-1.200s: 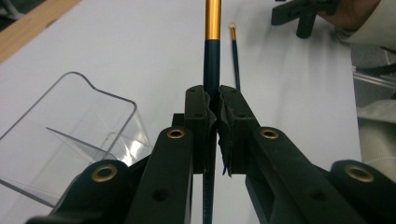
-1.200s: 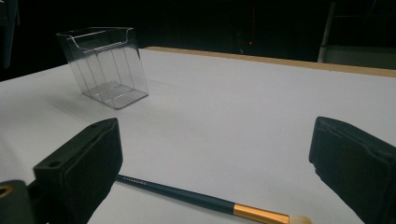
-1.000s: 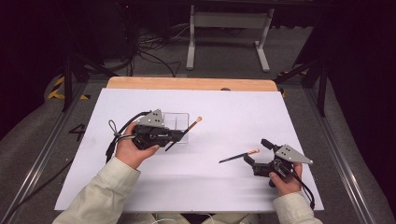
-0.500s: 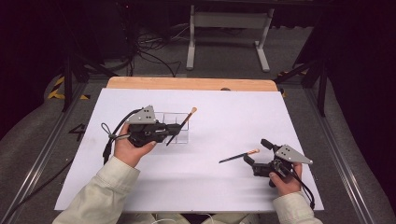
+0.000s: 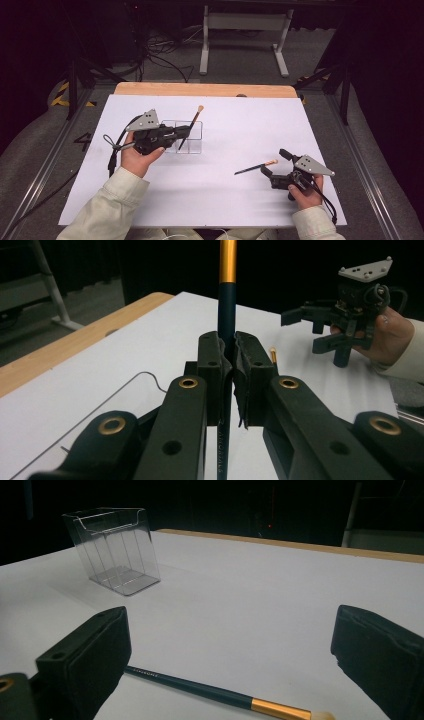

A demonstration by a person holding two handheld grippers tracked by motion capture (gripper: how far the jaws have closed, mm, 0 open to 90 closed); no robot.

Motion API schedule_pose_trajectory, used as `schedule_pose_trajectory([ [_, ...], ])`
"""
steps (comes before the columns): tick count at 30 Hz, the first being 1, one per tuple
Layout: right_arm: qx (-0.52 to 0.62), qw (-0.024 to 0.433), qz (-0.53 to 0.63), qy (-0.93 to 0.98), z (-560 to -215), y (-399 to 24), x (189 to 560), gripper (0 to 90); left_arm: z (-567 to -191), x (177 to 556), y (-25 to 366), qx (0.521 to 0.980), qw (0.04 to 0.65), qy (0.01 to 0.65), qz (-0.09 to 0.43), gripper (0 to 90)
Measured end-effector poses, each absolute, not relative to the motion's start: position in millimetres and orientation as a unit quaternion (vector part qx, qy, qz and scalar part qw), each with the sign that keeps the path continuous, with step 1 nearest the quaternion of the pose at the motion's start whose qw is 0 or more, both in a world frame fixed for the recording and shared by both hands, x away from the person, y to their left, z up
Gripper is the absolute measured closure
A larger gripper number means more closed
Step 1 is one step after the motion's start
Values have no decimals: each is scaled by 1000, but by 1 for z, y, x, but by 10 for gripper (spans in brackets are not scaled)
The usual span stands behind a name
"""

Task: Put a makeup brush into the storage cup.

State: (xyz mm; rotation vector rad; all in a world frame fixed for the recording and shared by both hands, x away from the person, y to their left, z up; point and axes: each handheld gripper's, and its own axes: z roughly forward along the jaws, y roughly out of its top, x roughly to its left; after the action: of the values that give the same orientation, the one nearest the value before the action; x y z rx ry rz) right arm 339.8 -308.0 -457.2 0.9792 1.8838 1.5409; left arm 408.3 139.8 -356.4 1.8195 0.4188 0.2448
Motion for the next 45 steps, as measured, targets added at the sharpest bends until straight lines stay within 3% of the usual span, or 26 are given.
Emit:
schedule_pose_trajectory([
  [17, 356, 257, 566, 698, -457, -307, 340, 35, -362, 421, 145, 725, 649, 194, 129, 826],
  [45, 357, 267, 565, 694, -457, -306, 338, 32, -381, 444, 149, 689, 674, 221, 148, 826],
])
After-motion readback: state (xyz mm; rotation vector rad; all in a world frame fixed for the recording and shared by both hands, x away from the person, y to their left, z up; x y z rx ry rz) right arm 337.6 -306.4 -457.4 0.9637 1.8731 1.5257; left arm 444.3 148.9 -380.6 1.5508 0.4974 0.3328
